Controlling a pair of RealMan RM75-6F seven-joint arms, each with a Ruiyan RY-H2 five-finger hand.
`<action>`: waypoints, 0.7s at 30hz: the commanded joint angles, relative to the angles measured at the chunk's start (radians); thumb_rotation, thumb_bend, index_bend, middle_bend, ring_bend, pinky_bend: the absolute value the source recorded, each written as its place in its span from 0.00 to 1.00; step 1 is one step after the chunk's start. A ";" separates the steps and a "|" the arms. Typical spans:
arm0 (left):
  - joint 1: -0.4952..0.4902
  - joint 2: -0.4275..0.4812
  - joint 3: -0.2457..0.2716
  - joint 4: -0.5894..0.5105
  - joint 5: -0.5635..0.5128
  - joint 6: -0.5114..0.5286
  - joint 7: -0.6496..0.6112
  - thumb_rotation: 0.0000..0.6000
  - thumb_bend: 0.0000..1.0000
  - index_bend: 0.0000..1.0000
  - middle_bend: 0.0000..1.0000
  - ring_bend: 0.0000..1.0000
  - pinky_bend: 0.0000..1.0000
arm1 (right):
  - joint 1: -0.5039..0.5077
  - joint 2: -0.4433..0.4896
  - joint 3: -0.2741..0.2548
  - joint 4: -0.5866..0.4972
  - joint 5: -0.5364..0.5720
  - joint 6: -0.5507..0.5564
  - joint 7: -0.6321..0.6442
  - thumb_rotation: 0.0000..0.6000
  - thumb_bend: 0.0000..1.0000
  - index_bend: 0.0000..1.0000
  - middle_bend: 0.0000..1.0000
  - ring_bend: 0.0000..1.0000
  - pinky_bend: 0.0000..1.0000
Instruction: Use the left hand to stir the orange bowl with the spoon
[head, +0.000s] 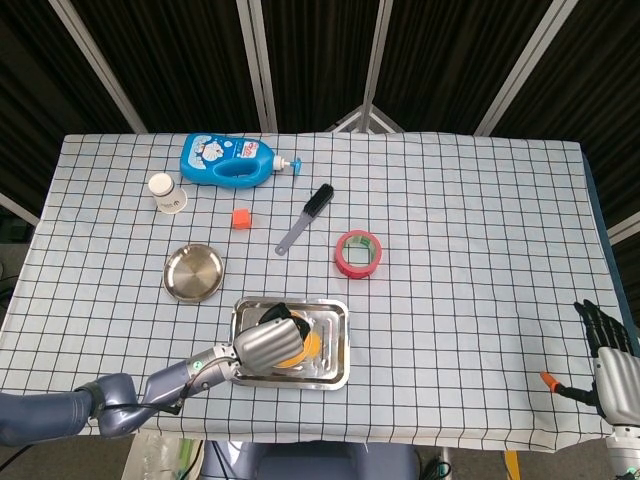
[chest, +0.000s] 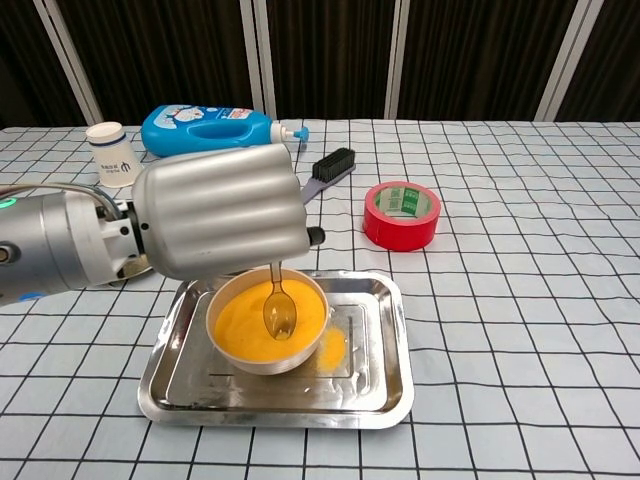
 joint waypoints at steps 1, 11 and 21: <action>0.004 -0.004 -0.004 0.007 -0.007 -0.003 0.003 1.00 0.59 0.83 1.00 1.00 1.00 | 0.000 0.000 0.000 0.000 0.001 -0.001 0.002 1.00 0.20 0.00 0.00 0.00 0.00; 0.025 0.022 -0.001 0.023 -0.016 0.007 0.002 1.00 0.59 0.83 1.00 1.00 1.00 | -0.001 0.002 0.000 -0.001 0.001 -0.002 0.004 1.00 0.20 0.00 0.00 0.00 0.00; 0.040 0.052 -0.013 0.000 -0.007 0.055 -0.044 1.00 0.59 0.83 1.00 1.00 1.00 | -0.001 0.000 -0.001 -0.001 0.000 0.000 0.000 1.00 0.20 0.00 0.00 0.00 0.00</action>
